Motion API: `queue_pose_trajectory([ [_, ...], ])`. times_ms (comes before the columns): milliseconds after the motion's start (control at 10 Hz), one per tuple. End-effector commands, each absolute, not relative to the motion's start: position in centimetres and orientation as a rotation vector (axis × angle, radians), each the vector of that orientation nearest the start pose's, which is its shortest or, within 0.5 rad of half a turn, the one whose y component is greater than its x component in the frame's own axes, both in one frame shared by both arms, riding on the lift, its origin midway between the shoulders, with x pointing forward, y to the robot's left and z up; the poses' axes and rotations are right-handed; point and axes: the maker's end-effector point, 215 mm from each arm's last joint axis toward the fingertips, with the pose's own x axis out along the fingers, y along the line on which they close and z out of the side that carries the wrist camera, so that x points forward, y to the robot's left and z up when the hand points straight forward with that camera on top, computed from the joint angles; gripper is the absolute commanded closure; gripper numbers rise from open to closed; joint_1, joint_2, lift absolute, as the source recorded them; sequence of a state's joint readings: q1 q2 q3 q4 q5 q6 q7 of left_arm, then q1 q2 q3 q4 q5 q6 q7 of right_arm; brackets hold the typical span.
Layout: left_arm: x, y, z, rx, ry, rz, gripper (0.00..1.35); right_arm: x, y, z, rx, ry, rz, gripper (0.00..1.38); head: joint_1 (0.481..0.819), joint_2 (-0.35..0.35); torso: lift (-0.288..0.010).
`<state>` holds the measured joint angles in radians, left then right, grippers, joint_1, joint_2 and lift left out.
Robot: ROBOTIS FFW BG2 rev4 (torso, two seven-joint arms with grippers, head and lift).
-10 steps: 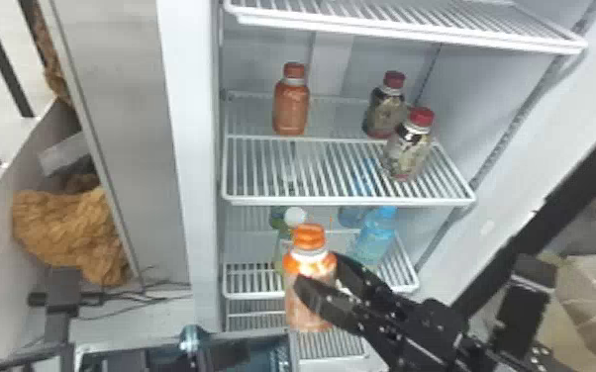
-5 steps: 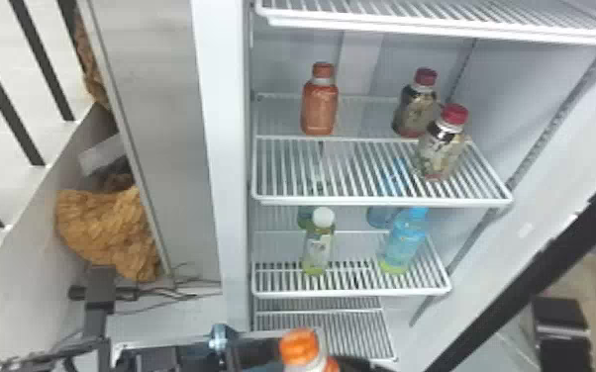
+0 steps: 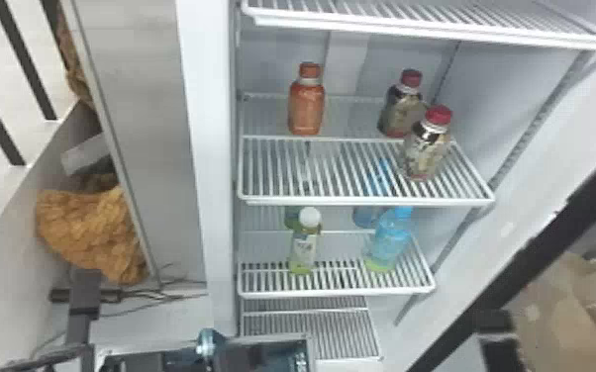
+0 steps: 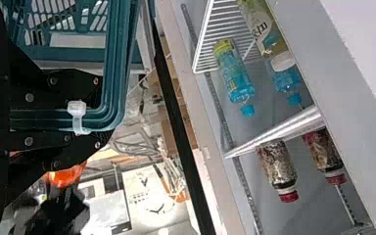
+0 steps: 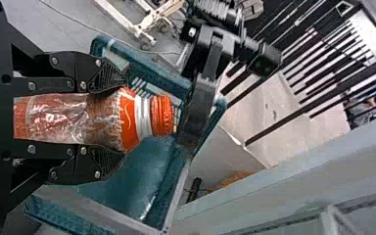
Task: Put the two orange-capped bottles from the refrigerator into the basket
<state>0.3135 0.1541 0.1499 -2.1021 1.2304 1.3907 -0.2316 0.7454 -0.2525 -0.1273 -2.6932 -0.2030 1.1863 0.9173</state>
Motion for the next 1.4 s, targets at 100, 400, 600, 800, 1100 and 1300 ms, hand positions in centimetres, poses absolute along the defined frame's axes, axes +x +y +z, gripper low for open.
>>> queue_pose_trajectory([
  [100,29.2,2.4,-36.3,-0.900,0.944,-0.958,1.21,22.1,-8.1,-38.4,0.298,0.830,1.019,0.87,0.695,-0.163,-0.040],
  [400,29.2,2.2,-36.3,-0.902,0.943,-0.962,1.21,22.8,-7.9,-39.3,0.339,0.822,1.039,0.53,0.695,-0.139,-0.040],
  [600,29.2,2.3,-36.3,-0.901,0.944,-0.960,1.21,23.0,-7.9,-38.9,0.344,0.805,1.049,0.23,0.695,-0.134,-0.040],
  [800,29.1,2.2,-36.3,-0.900,0.946,-0.962,1.21,23.7,-8.3,-37.9,0.324,0.778,1.049,0.21,0.695,-0.132,-0.040],
  [1100,29.1,2.3,-36.4,-0.903,0.947,-0.960,1.21,28.8,-13.1,-32.3,0.171,0.577,0.925,0.21,0.695,-0.159,-0.040],
  [1300,29.0,2.3,-36.3,-0.907,0.947,-0.961,1.21,34.4,-18.0,-29.3,0.047,0.414,0.765,0.22,0.695,-0.216,-0.040],
])
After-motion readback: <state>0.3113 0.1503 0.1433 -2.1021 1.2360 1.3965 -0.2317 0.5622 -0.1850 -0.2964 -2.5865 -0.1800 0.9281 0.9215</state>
